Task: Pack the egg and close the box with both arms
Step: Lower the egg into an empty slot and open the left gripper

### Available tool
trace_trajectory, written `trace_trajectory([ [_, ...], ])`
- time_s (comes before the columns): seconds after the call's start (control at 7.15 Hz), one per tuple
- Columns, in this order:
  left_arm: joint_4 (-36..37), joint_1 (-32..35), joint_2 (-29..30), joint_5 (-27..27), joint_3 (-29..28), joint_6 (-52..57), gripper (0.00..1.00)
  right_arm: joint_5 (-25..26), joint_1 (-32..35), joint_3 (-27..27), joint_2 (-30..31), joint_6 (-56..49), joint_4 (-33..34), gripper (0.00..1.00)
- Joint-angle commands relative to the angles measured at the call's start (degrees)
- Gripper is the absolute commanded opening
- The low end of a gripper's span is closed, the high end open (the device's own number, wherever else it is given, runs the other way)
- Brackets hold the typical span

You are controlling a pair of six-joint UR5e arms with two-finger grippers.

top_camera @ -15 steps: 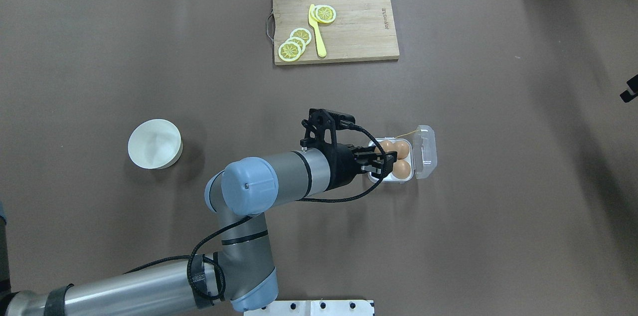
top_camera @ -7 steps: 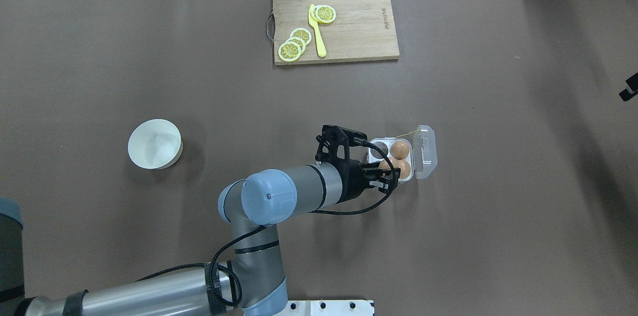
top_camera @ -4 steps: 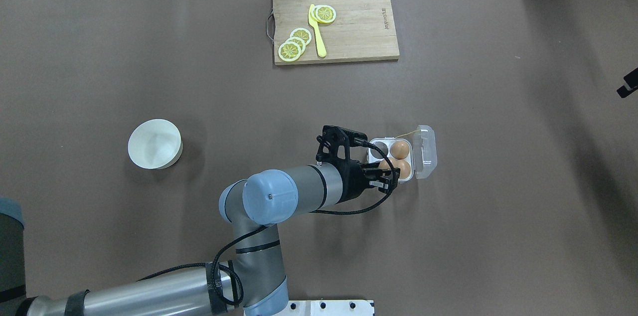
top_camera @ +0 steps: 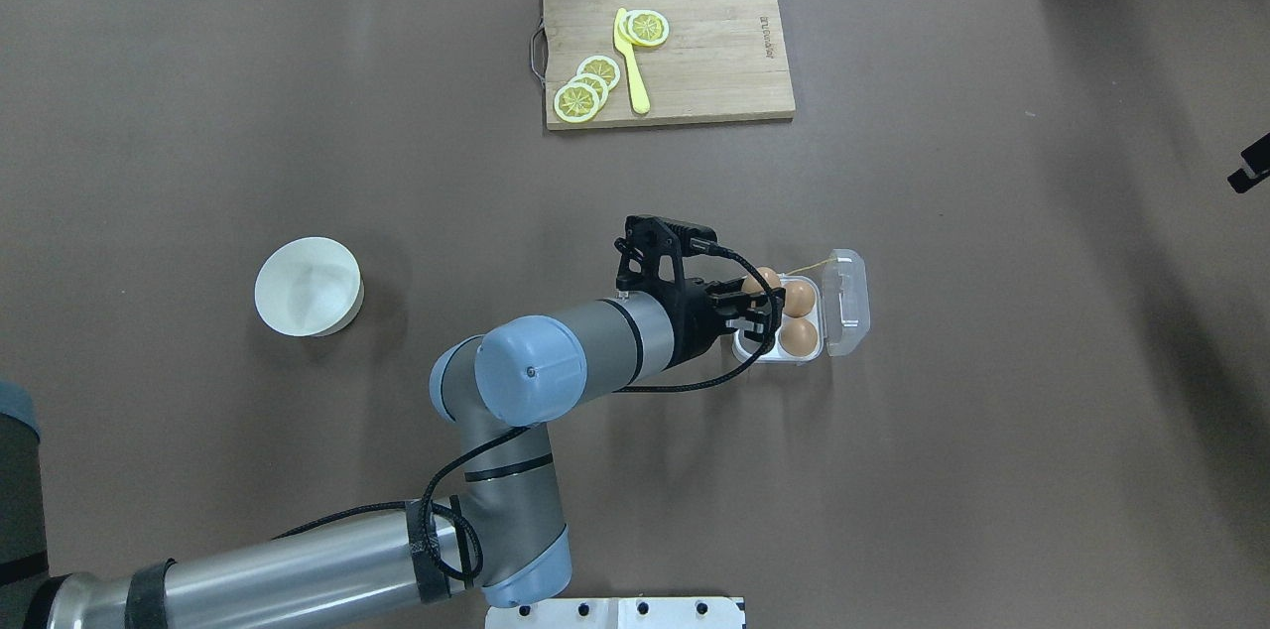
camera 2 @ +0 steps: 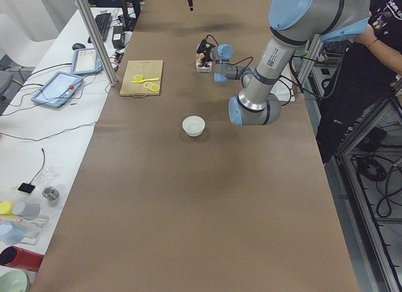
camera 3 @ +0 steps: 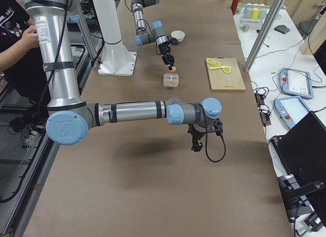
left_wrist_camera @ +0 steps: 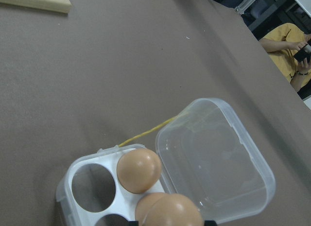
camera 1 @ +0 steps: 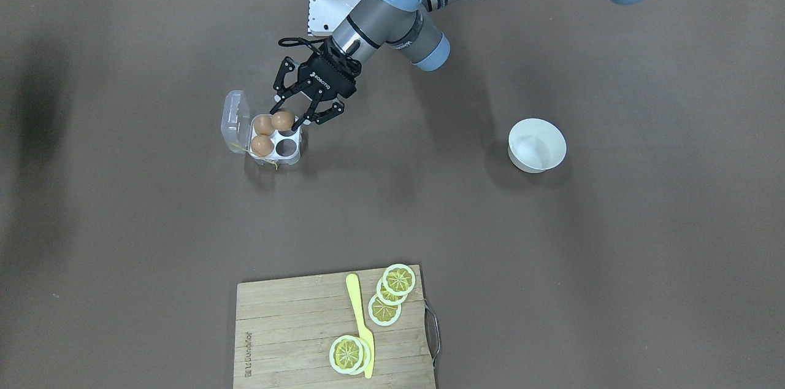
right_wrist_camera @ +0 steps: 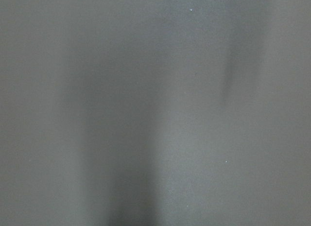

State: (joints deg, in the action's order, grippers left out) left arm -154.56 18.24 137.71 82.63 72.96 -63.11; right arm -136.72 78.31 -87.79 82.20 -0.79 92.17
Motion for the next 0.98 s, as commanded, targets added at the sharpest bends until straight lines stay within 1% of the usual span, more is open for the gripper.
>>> trace_trajectory([
  [0.0,0.0,1.3,0.0,-0.3,-0.1,0.0,0.38,0.0,0.0,-0.3,0.0,0.0,-0.1,1.00],
  [0.14,0.0,1.3,-0.1,-0.3,-0.2,0.0,0.39,0.0,0.0,-0.9,0.1,0.1,0.0,1.00],
  [0.28,0.0,1.3,-0.1,-0.3,-0.3,0.0,0.43,0.0,0.0,-1.0,0.0,0.1,0.1,1.00],
  [0.84,0.0,0.3,0.4,-0.2,-1.9,0.0,0.43,0.0,0.0,-1.0,0.1,0.0,0.1,1.00],
])
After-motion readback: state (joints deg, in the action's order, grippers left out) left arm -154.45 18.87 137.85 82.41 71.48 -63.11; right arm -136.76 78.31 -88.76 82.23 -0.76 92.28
